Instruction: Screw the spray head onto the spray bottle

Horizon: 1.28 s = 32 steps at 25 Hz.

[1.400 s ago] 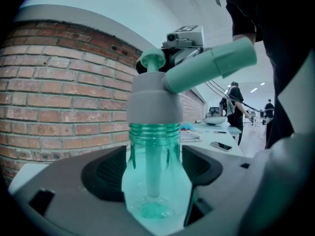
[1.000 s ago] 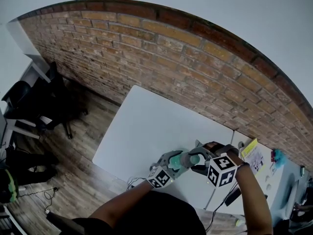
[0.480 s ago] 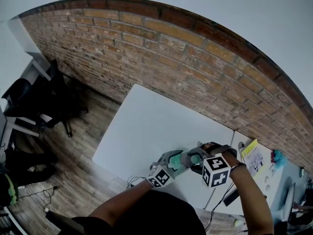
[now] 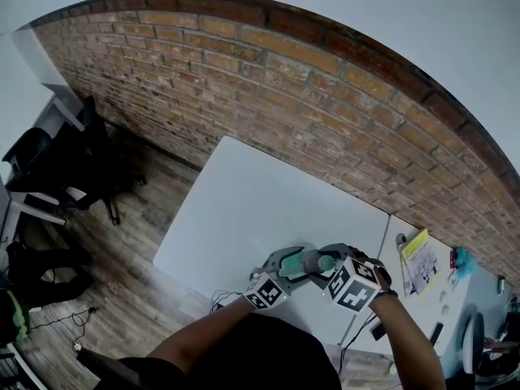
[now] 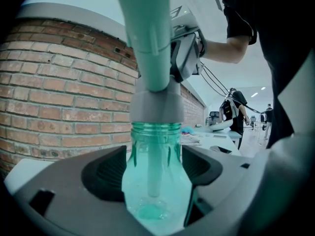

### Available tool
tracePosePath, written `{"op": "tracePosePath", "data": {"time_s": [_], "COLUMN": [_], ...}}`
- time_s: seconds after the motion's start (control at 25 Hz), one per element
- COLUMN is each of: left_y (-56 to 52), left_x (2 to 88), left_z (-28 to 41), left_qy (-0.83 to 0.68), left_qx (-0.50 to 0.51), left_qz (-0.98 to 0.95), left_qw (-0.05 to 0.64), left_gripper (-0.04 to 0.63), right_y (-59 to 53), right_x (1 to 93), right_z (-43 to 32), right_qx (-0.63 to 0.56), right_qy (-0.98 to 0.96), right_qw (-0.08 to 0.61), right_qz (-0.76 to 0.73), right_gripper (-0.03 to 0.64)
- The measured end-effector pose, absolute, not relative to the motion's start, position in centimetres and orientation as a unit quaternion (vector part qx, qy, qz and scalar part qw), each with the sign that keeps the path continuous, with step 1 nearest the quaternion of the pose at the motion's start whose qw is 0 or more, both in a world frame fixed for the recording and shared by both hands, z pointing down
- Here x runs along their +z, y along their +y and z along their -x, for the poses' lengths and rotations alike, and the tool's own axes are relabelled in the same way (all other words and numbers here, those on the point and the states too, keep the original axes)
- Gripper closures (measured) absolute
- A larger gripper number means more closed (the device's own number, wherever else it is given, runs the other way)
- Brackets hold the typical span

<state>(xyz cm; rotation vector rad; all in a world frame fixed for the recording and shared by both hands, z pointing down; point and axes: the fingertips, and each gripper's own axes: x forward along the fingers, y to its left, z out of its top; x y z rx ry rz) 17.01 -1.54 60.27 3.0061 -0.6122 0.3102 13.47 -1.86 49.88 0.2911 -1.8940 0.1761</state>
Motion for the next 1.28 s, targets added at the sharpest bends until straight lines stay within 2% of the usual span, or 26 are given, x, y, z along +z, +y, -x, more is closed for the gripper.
{"op": "tracePosePath", "data": {"time_s": [0.32,0.56,0.88,1.04,1.28], "left_y": [-1.5,-1.4,-1.6,-1.6,-1.5], "left_x": [60.2,60.5,60.5,60.3,60.3], "left_z": [-17.0,-17.1,-17.2,-17.2,-17.0], "left_qy": [-0.196,-0.194,-0.197,-0.197,-0.2], "left_qx": [0.101,0.102,0.102,0.1,0.097], "left_qz": [-0.975,-0.975,-0.975,-0.975,-0.975], "left_qw": [0.024,0.031,0.032,0.029,0.033], "left_gripper": [0.264,0.264,0.264,0.264,0.264], "right_y": [-1.3,-0.8,-0.7,-0.6,-1.6], "right_x": [48.4,48.3,50.7,50.6,50.6], "right_z": [-13.7,-14.0,-14.0,-13.5,-13.5], "right_qx": [0.055,-0.077,-0.179,-0.129,0.031], "right_qy": [-0.833,-0.801,-0.724,-0.74,-0.79], "right_qw": [0.546,0.593,0.647,0.646,0.612], "right_qz": [-0.071,0.042,0.162,0.133,-0.032], "right_gripper": [0.383,0.368,0.37,0.37,0.368]}}
